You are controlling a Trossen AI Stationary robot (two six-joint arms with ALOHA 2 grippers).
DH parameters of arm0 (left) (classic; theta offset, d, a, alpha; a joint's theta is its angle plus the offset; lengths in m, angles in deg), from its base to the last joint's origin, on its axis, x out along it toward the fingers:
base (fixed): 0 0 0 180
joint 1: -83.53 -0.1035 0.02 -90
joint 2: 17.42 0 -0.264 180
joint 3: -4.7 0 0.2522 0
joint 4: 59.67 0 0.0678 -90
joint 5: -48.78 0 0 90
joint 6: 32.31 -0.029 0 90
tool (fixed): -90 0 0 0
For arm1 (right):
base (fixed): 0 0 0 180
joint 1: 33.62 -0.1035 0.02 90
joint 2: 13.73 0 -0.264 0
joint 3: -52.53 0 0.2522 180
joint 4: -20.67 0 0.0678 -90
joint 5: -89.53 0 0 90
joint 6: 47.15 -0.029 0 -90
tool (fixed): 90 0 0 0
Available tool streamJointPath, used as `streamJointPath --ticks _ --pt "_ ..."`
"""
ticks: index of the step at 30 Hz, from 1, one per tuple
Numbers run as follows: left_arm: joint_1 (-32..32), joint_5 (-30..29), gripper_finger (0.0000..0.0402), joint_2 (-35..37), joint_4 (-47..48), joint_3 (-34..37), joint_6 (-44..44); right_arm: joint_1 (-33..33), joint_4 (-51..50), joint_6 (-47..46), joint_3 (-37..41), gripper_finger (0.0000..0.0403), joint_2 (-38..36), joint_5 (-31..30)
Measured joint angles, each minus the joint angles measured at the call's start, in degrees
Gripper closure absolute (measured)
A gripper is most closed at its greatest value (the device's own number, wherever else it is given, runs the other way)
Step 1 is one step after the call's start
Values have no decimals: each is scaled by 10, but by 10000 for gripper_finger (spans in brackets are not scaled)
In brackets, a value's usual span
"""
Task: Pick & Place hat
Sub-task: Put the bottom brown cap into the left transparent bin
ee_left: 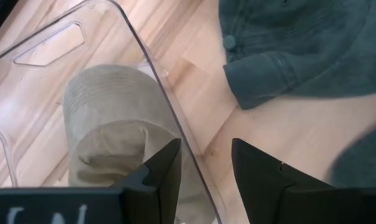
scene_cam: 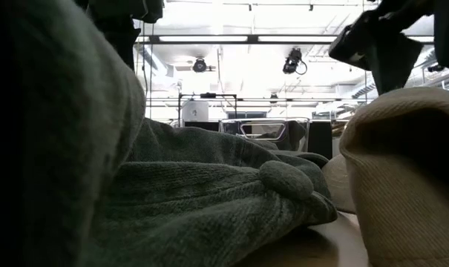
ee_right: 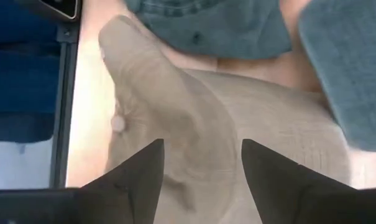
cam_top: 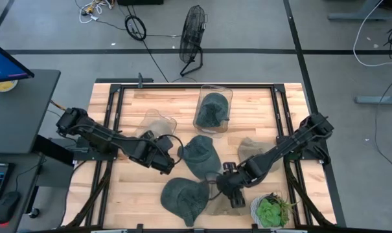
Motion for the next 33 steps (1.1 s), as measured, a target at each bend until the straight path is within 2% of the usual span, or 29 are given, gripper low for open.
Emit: streamJointPath --ticks 5,13,15,17,21,23,26,29,33 --pt "1 -2 257 0 0 0 0 -28 11 10 30 186 0 -91" --pt "1 -2 257 0 0 0 0 -37 127 18 109 195 0 -102" --pt "1 -2 257 0 0 0 0 -37 127 31 110 217 -1 -103" --pt "1 -2 257 0 0 0 0 -34 128 44 111 256 -1 -103" --pt "4 -2 257 0 -14 0 0 -27 120 61 102 368 0 -84" --pt "6 -1 257 0 -43 0 0 -25 103 71 86 388 0 -72" --pt "12 15 257 0 -114 0 -3 -25 73 77 44 379 1 -86" --pt "19 45 257 0 -213 0 -50 -23 23 88 -3 387 1 -108" --pt "33 73 257 0 -352 0 -135 -22 2 113 -43 395 1 -212"
